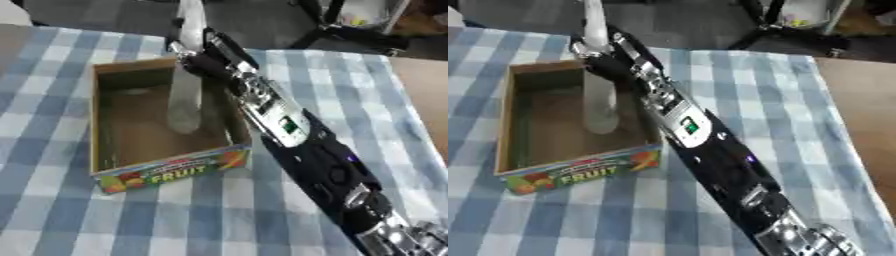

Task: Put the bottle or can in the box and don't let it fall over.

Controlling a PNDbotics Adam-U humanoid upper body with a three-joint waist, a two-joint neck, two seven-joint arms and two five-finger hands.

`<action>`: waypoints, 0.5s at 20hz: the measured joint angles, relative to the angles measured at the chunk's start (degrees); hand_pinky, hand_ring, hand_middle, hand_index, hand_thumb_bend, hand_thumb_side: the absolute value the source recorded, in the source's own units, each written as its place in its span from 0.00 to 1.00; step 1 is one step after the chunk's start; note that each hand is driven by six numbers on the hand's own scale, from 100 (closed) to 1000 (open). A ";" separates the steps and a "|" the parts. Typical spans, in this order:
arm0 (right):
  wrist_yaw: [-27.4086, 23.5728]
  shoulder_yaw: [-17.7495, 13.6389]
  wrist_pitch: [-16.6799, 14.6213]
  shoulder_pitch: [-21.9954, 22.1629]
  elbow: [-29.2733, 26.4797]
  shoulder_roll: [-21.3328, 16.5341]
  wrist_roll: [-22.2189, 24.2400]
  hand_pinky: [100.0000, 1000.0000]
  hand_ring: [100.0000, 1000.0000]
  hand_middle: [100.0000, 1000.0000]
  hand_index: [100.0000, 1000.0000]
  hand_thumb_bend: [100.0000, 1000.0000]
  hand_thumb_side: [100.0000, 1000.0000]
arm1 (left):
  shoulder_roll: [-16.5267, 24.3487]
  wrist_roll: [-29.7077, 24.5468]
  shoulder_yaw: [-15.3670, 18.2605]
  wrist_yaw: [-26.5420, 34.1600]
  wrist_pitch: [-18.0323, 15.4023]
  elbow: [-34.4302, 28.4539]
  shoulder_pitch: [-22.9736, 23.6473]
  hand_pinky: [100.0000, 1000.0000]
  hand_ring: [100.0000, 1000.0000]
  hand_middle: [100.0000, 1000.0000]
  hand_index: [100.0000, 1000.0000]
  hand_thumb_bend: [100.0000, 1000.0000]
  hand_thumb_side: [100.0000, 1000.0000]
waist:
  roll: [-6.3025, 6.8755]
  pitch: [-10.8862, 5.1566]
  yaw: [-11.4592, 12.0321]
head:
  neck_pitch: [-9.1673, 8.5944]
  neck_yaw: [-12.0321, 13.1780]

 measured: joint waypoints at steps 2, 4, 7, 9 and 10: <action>0.82 0.11 0.19 0.49 0.00 -0.16 1.58 0.86 1.00 1.00 0.94 0.00 0.51 | 0.00 0.01 0.01 0.00 -0.01 0.00 0.30 1.00 0.44 0.54 0.74 0.65 0.36 | 0.14 -0.09 -0.34 | 0.09 0.19; 1.67 0.17 0.25 0.92 -0.01 -0.50 3.23 0.87 1.00 1.00 0.94 0.00 0.50 | 0.00 0.03 0.04 0.00 -0.03 0.00 0.45 1.00 0.44 0.54 0.74 0.65 0.36 | 0.30 -0.21 -0.61 | 0.15 0.44; 2.43 0.02 0.09 1.80 -0.32 -0.96 5.13 0.86 1.00 1.00 0.94 0.00 0.50 | 0.00 0.06 0.08 0.00 -0.05 0.02 0.82 1.00 0.44 0.54 0.74 0.65 0.36 | 0.43 -0.53 -1.15 | 0.17 0.81; 2.49 -0.12 0.01 2.29 -0.79 -1.36 5.76 0.86 1.00 1.00 0.94 0.00 0.50 | 0.00 0.06 0.18 0.00 -0.05 0.04 0.97 1.00 0.44 0.54 0.74 0.65 0.36 | 0.58 -0.60 -1.58 | 0.19 1.09; 2.49 -0.30 0.03 2.61 -0.99 -1.61 5.92 0.86 1.00 1.00 0.94 0.00 0.49 | 0.00 0.06 0.22 0.00 -0.05 0.05 1.03 1.00 0.44 0.54 0.75 0.65 0.36 | 0.66 -0.61 -1.83 | 0.19 1.23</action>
